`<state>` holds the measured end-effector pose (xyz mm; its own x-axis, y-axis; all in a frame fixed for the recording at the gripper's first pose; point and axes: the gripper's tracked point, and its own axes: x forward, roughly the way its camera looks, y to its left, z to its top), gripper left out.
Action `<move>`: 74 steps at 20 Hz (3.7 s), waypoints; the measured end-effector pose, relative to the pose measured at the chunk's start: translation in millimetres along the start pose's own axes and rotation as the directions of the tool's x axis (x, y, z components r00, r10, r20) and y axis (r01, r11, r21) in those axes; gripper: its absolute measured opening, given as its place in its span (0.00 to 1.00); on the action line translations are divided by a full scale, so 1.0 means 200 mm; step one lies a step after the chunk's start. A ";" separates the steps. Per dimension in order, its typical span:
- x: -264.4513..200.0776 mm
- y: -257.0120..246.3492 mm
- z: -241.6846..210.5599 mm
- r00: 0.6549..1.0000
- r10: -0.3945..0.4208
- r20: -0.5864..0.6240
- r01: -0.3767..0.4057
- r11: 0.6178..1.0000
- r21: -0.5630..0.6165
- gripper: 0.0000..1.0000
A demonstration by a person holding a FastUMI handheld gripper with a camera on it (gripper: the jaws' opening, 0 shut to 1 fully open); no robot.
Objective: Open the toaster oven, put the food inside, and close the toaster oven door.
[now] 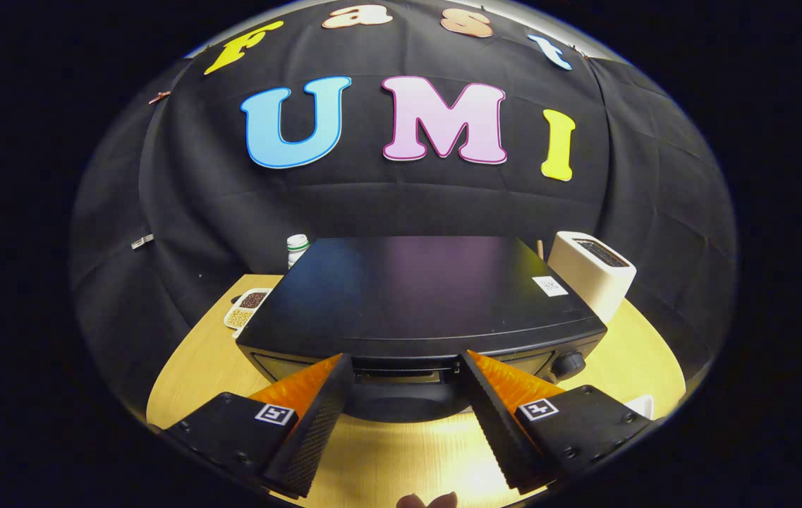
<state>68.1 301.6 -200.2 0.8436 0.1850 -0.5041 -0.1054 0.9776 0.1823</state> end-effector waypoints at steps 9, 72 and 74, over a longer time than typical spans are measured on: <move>-0.20 0.00 -0.19 0.998 0.018 -0.061 -0.016 1.000 0.024 0.99; -0.49 -2.13 -1.09 0.699 0.098 -0.708 0.026 0.986 0.162 0.86; -0.46 -2.16 -1.15 0.669 0.105 -0.736 0.033 0.985 0.170 0.73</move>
<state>-85.5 -114.7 -426.4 0.1660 0.3001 -0.9394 0.0141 0.9517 0.3066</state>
